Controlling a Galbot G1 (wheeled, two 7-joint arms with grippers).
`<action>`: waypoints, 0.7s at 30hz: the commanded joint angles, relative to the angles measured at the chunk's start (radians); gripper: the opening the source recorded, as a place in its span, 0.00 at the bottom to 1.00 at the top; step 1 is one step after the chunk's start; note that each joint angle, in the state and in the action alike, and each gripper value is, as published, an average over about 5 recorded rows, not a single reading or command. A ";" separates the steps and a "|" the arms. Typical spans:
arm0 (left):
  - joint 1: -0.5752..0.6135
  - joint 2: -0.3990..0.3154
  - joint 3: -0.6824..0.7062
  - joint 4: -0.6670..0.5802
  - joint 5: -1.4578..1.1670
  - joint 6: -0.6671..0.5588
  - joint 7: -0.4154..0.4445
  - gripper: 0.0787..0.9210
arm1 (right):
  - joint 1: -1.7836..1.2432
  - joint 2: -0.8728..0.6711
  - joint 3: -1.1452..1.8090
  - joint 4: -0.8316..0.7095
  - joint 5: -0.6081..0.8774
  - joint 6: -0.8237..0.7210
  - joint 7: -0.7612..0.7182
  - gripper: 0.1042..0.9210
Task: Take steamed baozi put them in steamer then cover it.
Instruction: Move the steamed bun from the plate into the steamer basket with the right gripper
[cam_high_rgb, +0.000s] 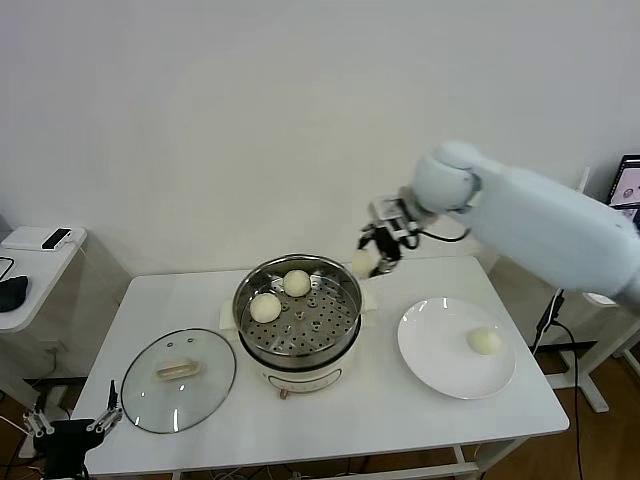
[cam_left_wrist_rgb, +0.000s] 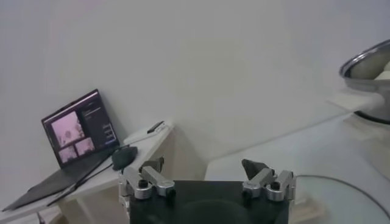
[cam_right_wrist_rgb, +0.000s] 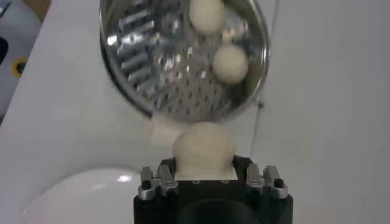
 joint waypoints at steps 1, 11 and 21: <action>0.001 -0.004 -0.015 -0.002 0.000 0.000 0.000 0.88 | 0.014 0.218 -0.130 -0.025 0.025 0.113 0.048 0.60; 0.004 -0.035 -0.035 -0.023 -0.003 0.000 0.001 0.88 | -0.030 0.279 -0.236 -0.068 -0.081 0.287 0.116 0.60; 0.005 -0.049 -0.042 -0.021 -0.004 -0.004 -0.001 0.88 | -0.017 0.291 -0.262 -0.072 -0.143 0.405 0.081 0.60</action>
